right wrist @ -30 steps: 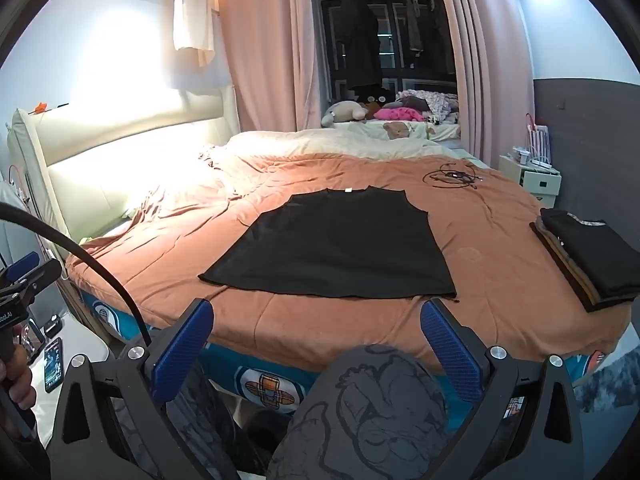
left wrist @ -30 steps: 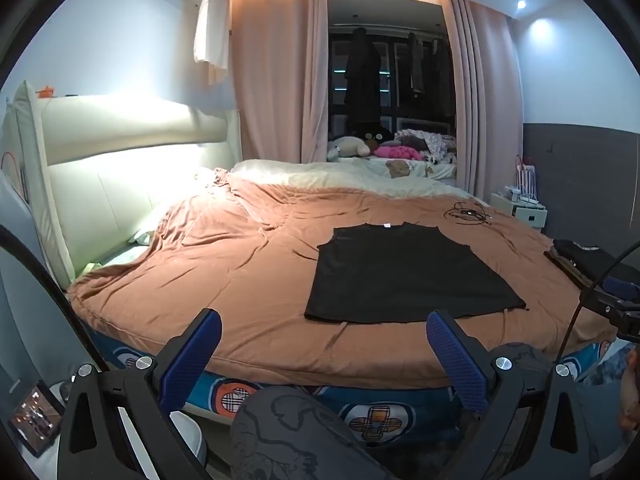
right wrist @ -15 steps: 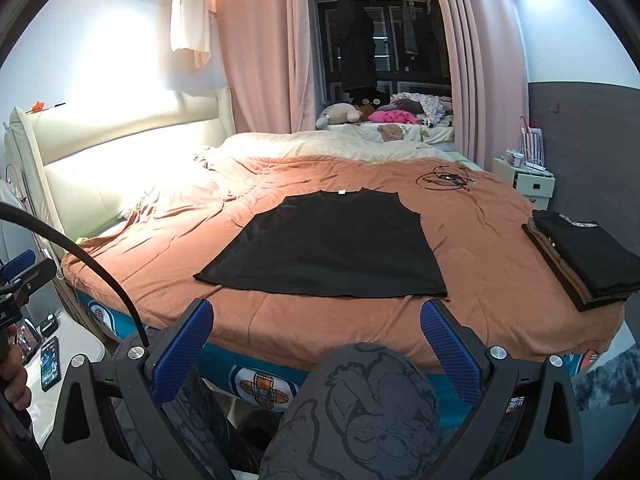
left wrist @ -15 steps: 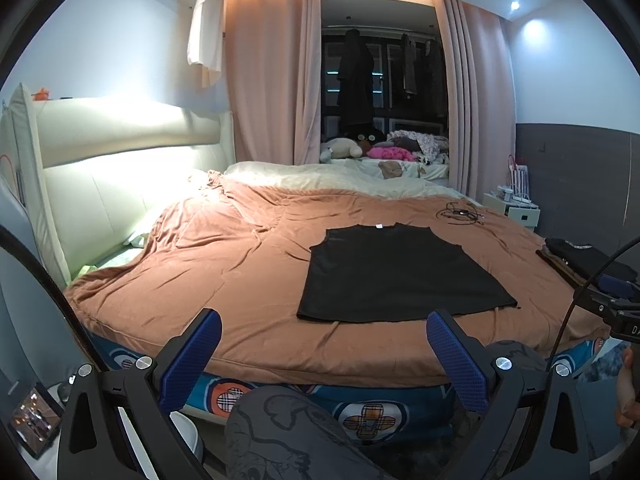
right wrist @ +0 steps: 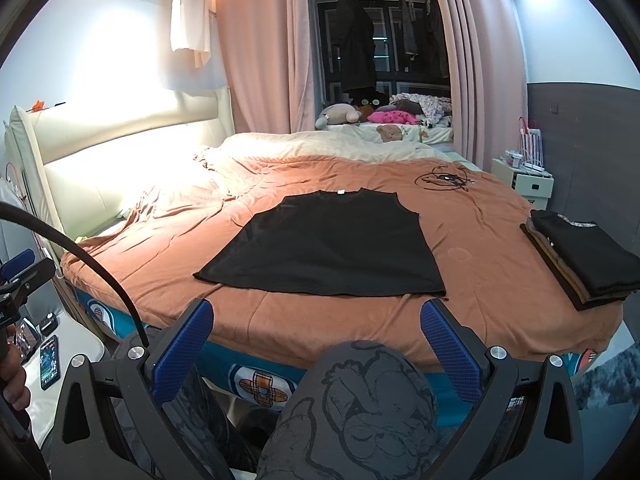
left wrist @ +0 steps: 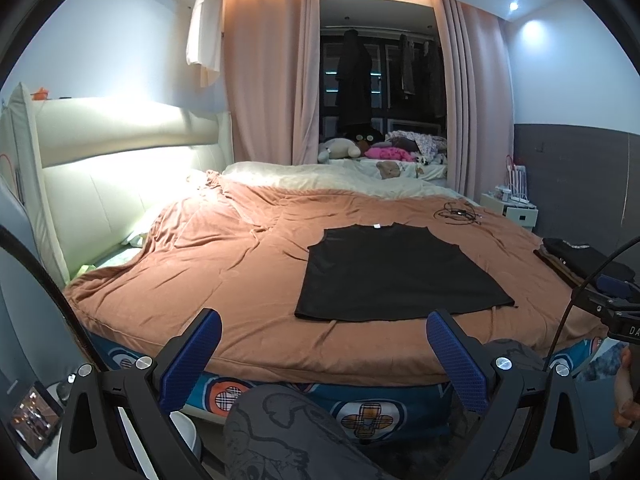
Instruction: Fold small clothes
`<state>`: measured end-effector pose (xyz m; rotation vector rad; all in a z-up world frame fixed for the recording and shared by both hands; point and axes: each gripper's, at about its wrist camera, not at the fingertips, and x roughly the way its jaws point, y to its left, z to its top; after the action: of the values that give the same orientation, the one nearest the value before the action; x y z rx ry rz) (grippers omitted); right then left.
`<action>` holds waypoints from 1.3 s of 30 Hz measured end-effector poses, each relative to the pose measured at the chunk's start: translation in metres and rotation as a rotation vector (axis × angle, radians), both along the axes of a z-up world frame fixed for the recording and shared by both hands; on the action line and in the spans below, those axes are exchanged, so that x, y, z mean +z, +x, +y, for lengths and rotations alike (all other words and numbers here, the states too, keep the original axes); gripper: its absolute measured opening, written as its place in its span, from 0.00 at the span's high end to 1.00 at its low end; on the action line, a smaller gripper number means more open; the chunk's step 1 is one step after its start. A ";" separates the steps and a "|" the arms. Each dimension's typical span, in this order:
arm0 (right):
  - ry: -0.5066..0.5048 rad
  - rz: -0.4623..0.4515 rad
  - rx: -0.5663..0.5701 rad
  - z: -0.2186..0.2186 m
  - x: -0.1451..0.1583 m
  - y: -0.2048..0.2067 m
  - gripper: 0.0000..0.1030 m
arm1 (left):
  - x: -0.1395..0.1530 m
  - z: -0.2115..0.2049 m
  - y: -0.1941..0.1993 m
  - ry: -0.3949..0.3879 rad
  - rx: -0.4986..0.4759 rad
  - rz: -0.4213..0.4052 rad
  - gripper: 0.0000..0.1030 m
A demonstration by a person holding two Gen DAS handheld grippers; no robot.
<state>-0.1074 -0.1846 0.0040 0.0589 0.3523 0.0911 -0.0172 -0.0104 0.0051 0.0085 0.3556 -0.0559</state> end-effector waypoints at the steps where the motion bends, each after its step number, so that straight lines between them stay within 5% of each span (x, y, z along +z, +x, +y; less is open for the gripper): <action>1: 0.000 0.000 -0.001 0.000 0.000 0.000 0.00 | 0.000 0.000 0.000 -0.002 -0.003 0.000 0.00; 39: 0.013 0.010 -0.017 -0.002 -0.007 0.011 0.00 | -0.005 -0.004 0.014 -0.009 -0.029 0.042 0.00</action>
<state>-0.0968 -0.1864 -0.0029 0.0756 0.3610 0.0763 -0.0030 -0.0139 -0.0003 0.0034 0.3968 -0.0867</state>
